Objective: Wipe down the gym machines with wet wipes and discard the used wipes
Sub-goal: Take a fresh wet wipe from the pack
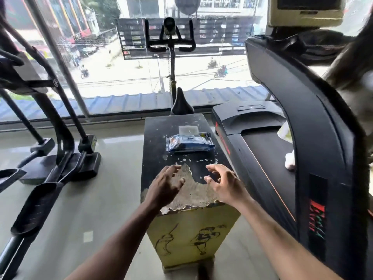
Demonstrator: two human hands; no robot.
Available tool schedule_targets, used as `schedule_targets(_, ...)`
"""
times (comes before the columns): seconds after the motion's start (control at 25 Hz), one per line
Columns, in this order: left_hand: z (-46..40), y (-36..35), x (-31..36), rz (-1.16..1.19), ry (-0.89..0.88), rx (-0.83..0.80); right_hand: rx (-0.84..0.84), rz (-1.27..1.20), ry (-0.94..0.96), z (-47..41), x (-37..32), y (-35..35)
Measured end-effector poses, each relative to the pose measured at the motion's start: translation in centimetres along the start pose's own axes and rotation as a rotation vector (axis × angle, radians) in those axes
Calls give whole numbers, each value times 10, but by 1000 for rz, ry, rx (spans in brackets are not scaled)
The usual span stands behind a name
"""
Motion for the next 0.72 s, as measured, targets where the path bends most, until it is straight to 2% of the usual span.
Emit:
schedule_targets(0.28,-131,-28,-22,-132,-13,97,-25,40,175,-141,29,-21)
schedule_targets(0.4,-165,-47,-34,-252,-102,160,-37,132,309,-191,36,-34)
schedule_targets(0.56,-182,-68,-64,-306,-168,126,-197,236,548,-225,33,-70)
schedule_targets(0.64,-186,-74,-76,-279,-166,104,-234,221,556,-238,44,-83)
schedule_targets(0.72,-187,-78,-79,-270,-183,112,-170,143,481,-251,56,-82)
Point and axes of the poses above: each hand's wrist, its own z-axis away from the middle knuckle, its own y-axis out of the back of the hand, x = y × z, the point moved 6 cm from there along -z, towards the middle knuckle, and after that the axes turned 8 degrees about x, right-handed, at the moved point
